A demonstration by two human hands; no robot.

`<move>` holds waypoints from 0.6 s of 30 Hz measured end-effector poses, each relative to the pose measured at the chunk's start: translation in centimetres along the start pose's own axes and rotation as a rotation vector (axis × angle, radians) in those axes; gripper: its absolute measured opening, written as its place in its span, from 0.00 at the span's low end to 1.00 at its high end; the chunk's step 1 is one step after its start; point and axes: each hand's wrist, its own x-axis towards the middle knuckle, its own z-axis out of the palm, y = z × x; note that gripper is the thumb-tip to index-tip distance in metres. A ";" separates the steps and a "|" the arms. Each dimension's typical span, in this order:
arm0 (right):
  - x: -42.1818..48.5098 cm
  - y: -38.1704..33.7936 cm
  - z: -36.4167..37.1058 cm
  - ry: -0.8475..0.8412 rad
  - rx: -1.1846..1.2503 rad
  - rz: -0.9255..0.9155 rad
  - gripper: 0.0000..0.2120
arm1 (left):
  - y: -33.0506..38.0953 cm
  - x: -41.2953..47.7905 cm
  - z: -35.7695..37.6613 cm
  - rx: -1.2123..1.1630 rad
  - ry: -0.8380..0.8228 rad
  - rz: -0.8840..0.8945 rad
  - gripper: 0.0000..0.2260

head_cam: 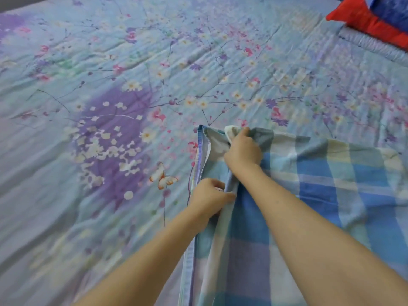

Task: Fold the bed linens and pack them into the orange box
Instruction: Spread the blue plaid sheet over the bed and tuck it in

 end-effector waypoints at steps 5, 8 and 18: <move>-0.8 3.3 -4.1 0.126 0.658 0.106 0.04 | 1.3 -1.4 1.1 0.141 0.219 0.242 0.05; -1.8 1.0 -5.8 0.230 0.771 -0.077 0.10 | 1.4 -3.2 0.3 0.134 0.408 0.435 0.12; -2.0 -2.3 0.6 -0.242 0.392 -0.190 0.33 | -1.5 -0.5 -2.2 0.311 0.501 0.144 0.23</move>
